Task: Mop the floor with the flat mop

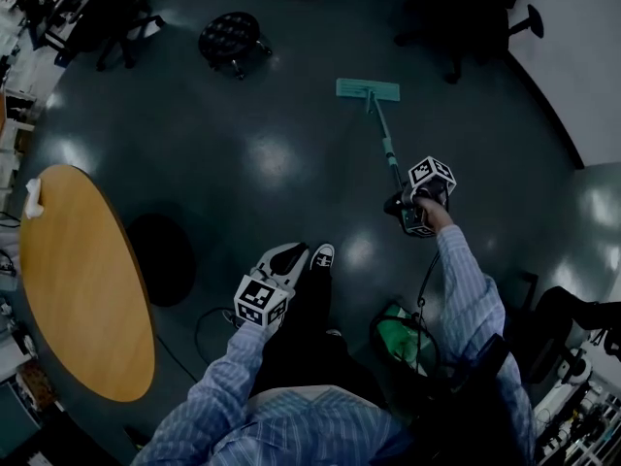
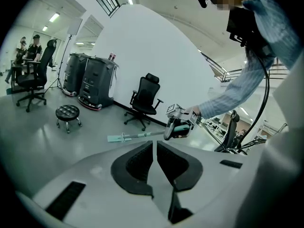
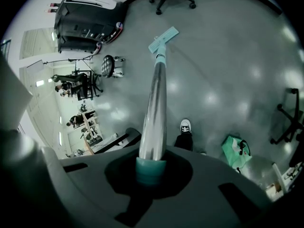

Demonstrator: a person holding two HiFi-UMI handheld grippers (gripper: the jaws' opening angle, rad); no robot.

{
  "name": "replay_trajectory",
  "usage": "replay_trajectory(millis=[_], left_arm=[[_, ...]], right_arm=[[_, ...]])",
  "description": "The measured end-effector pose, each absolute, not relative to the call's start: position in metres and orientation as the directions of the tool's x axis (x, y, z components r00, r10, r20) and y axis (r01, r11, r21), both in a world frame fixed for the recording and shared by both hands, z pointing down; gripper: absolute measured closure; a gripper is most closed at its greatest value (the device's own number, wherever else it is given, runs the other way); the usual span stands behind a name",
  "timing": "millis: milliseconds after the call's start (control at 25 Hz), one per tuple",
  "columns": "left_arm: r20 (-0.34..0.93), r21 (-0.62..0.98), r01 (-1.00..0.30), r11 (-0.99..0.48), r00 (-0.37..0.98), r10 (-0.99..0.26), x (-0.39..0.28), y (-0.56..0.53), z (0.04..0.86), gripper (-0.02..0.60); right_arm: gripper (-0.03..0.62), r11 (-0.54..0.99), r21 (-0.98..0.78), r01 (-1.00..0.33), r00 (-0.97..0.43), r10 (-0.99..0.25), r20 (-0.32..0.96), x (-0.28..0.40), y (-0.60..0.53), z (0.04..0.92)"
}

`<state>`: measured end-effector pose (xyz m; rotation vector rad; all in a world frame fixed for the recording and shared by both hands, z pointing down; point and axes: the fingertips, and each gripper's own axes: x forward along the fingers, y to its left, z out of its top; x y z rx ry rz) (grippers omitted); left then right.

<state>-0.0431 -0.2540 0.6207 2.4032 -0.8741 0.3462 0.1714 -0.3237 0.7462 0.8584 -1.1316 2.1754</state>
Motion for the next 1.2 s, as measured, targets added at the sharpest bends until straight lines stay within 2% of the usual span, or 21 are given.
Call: replay_trajectory(millis=[240, 600, 1200], left_arm=[[0.402, 0.397, -0.641, -0.657, 0.765, -0.504, -0.043, -0.208, 0.609, 0.554], [0.361, 0.405, -0.656, -0.636, 0.754, -0.548, -0.066, -0.126, 0.597, 0.552], [0.266, 0.403, -0.598, -0.693, 0.801, -0.536, -0.071, 0.060, 0.575, 0.552]], right_arm=[[0.586, -0.531, -0.519, -0.670, -0.680, 0.159, 0.716, 0.164, -0.221, 0.739], [0.586, -0.600, -0.567, -0.564, -0.750, 0.084, 0.657, 0.124, -0.064, 0.732], [0.586, -0.608, -0.561, -0.561, -0.751, 0.089, 0.655, 0.080, 0.195, 0.735]])
